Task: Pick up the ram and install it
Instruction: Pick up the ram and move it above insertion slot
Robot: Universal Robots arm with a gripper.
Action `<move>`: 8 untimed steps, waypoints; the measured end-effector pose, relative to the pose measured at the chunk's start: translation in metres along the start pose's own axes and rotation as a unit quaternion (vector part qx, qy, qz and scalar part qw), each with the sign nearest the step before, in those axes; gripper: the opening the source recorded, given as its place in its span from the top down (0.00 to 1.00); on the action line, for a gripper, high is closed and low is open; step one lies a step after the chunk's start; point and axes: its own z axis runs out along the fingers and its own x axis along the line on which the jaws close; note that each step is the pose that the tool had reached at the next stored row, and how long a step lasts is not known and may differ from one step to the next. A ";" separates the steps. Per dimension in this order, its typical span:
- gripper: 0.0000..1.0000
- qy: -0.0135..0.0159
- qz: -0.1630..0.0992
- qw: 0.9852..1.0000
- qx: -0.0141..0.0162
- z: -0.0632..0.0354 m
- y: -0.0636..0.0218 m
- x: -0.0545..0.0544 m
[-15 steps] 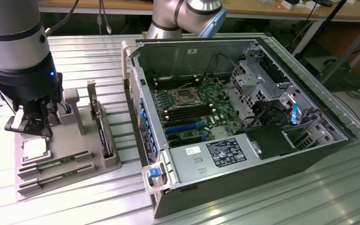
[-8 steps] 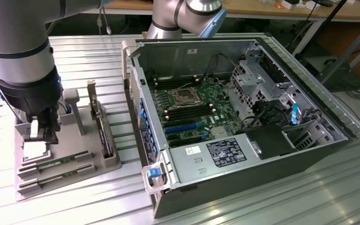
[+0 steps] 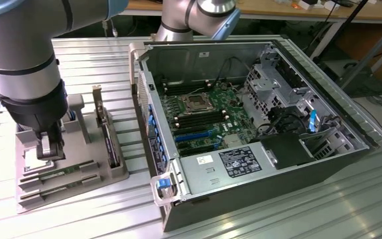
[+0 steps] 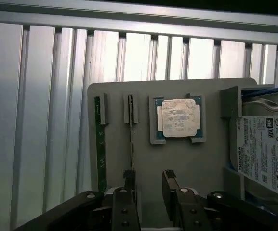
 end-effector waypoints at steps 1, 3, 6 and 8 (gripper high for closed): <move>0.64 0.000 0.000 1.000 0.000 0.0008 0.0002 0.005; 0.64 0.000 0.000 1.000 0.000 0.0025 0.0009 0.015; 0.64 0.000 0.000 1.000 0.005 0.0066 0.0046 0.040; 0.64 0.001 0.000 1.000 0.008 0.0071 0.0054 0.041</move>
